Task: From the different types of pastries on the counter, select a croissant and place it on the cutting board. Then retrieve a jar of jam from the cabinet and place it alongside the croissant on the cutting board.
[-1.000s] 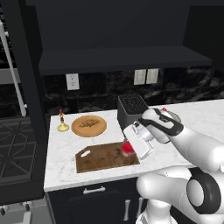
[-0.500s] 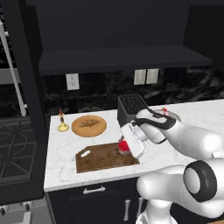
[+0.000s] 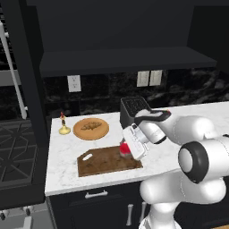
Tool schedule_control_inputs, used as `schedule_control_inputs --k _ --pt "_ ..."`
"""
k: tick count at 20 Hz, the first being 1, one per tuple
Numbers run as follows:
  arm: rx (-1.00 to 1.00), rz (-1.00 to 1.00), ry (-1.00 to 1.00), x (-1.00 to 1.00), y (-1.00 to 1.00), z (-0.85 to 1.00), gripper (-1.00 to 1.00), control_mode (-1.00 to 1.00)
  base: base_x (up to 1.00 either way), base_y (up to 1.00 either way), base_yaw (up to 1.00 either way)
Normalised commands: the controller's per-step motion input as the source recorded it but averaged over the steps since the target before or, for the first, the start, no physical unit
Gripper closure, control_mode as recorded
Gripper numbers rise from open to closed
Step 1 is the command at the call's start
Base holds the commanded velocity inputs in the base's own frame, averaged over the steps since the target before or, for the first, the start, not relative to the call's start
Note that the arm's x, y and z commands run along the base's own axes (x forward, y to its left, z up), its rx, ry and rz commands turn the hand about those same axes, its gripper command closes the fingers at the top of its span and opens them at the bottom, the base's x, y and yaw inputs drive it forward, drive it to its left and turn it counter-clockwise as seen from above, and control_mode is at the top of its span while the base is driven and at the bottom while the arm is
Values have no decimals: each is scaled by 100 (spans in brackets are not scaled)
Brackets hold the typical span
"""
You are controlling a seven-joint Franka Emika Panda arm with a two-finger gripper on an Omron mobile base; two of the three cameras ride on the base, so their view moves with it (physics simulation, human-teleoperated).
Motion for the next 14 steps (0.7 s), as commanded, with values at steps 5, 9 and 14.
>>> schedule_control_inputs --k 5,9,14 --pt "0 0 14 0 0 -17 100 -100 0 0 0" --pt "0 0 4 13 0 -1 100 -100 0 0 0" --pt "0 0 1 8 0 -6 100 -100 0 0 0"
